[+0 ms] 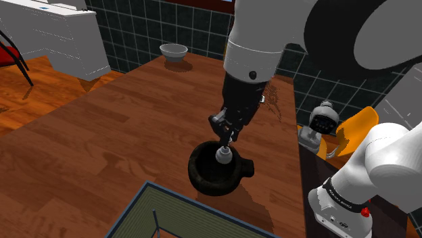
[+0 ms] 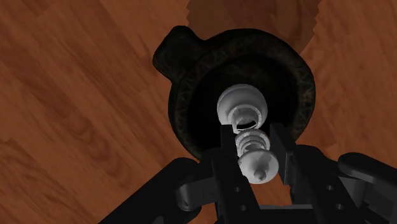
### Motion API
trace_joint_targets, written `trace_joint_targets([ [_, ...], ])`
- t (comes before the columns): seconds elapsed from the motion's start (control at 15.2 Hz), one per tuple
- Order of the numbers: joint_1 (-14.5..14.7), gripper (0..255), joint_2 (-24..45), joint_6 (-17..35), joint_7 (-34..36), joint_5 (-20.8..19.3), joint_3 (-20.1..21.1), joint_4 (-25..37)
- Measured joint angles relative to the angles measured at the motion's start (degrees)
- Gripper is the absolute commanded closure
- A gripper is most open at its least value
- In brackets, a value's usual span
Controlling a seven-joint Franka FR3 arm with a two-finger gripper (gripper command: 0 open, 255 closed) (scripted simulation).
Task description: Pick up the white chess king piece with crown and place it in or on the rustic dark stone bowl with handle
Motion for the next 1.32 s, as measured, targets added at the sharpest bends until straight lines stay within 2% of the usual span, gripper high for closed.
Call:
trace_joint_targets([
  [0.26, 0.1, 255, 0.6, 2.6, 0.3, 0.0, 0.7, -2.0],
  [0.66, 0.1, 255, 0.5, 3.3, 0.1, 0.1, 0.7, -2.8],
  [0.73, 0.1, 0, 0.5, 3.3, 0.1, 0.1, 0.7, -2.8],
  [1.12, 0.1, 0, 0.5, 3.3, 0.1, 0.1, 0.7, -2.8],
  [1.32, -0.1, 0, 0.0, -0.7, 0.1, -0.1, -0.1, 0.9],
])
